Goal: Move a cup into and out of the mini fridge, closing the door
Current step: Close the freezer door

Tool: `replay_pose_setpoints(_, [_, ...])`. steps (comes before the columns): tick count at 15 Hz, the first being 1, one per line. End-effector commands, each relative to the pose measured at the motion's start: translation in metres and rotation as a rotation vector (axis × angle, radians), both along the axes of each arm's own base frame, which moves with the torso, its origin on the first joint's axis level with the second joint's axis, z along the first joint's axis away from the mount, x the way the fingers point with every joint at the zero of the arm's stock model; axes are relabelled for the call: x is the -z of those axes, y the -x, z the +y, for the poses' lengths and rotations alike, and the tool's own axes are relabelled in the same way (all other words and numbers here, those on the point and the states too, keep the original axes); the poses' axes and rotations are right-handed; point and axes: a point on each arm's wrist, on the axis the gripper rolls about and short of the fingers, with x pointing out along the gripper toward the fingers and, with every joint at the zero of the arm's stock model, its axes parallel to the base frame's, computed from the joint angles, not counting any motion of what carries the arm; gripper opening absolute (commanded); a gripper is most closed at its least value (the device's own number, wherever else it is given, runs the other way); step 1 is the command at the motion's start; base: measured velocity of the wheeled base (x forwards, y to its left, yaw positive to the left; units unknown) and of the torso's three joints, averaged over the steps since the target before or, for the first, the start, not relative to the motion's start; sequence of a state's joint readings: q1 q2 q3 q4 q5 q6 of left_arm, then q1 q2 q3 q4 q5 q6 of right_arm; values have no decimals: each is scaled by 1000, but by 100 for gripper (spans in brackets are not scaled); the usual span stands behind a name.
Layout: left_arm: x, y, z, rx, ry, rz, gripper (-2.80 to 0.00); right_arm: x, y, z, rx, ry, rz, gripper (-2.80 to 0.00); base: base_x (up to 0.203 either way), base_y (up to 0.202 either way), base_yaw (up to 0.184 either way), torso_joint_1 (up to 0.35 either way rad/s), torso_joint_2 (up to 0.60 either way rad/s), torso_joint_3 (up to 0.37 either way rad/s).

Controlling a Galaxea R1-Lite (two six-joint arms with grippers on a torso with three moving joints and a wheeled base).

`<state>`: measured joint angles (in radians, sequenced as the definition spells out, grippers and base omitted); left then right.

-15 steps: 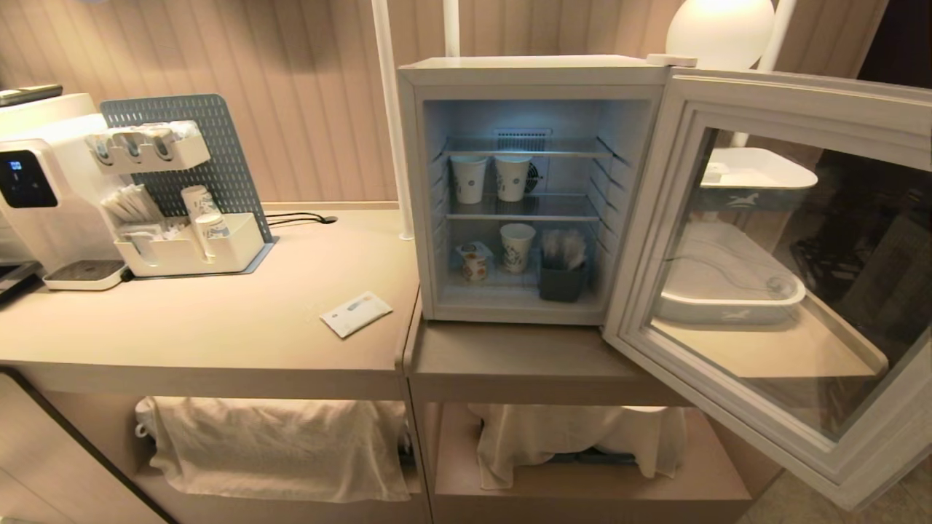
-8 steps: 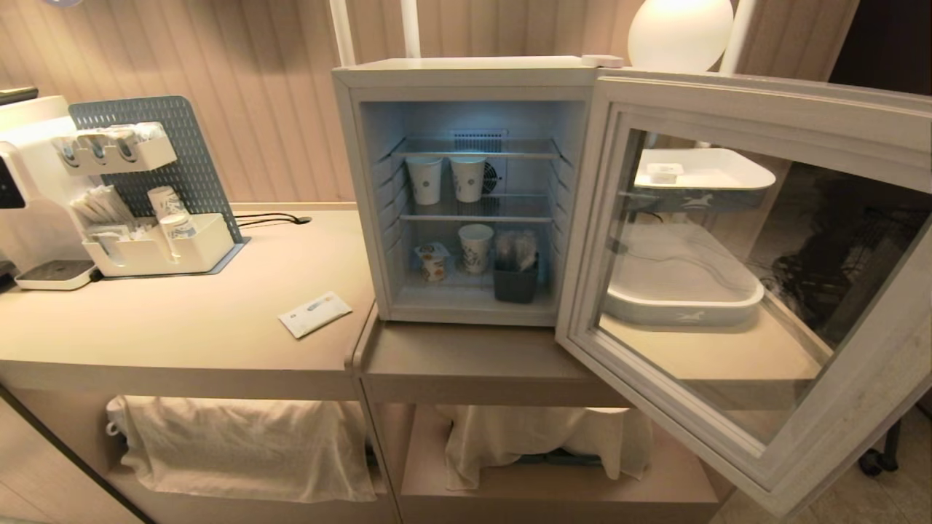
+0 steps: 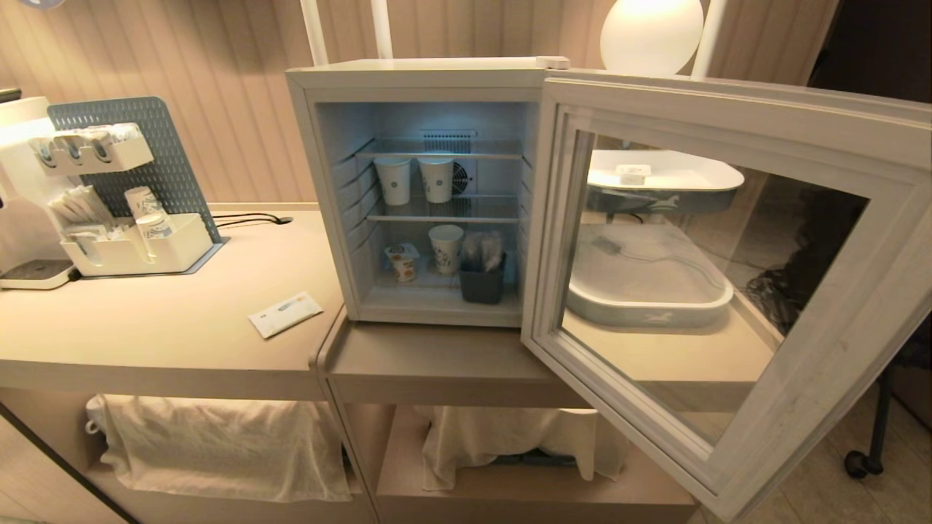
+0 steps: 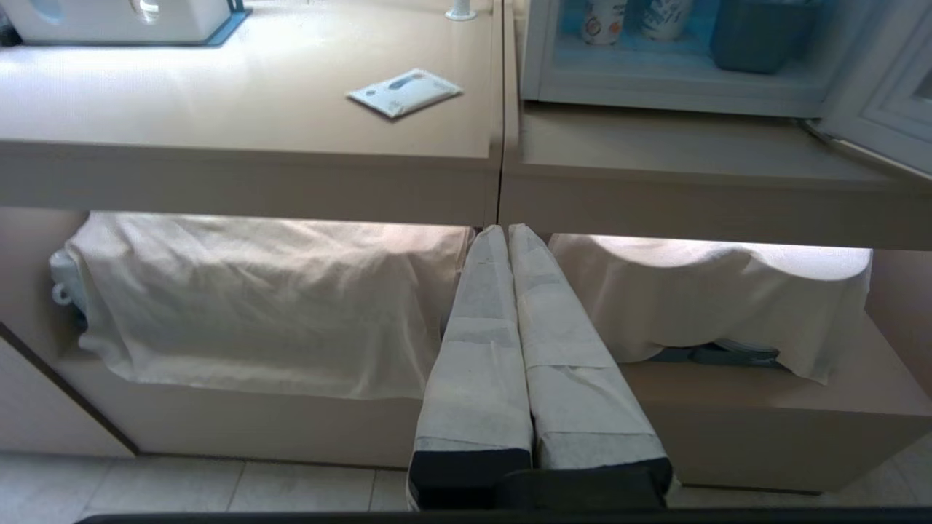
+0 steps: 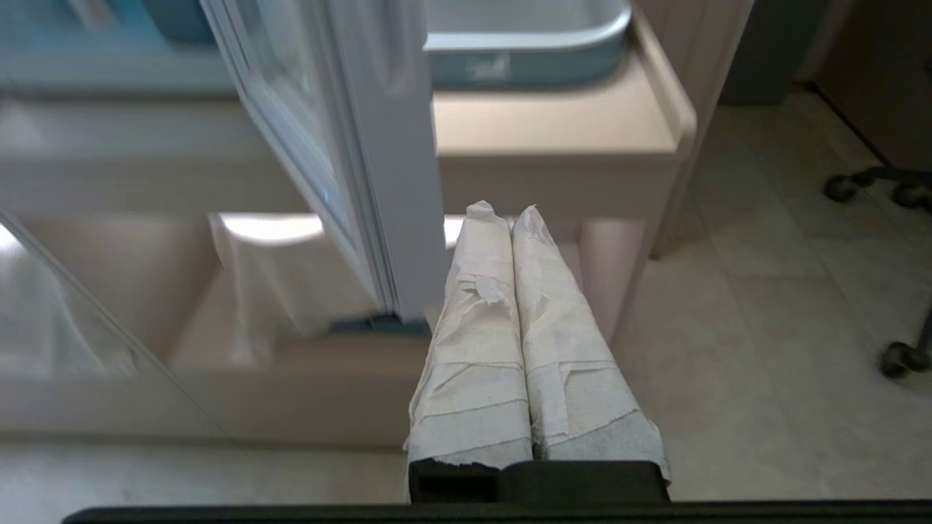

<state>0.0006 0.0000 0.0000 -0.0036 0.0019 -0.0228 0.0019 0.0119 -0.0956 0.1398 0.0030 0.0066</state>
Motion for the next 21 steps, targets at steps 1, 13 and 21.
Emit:
replay_pose_setpoints(1, [0,0,0,-2,0,1,-280,-29,-1,0,15,-77,12,-280,0,0,0,0,0,0])
replay_pose_setpoints(13, [0,0,0,-1,0,2,-280,-116,-187,-67,-264,-626,269,-280,0,0,0,0,0,0])
replay_pose_setpoints(21, [0,0,0,-1,0,4,-280,-88,-187,-38,-618,-768,475,-280,0,0,0,0,0,0])
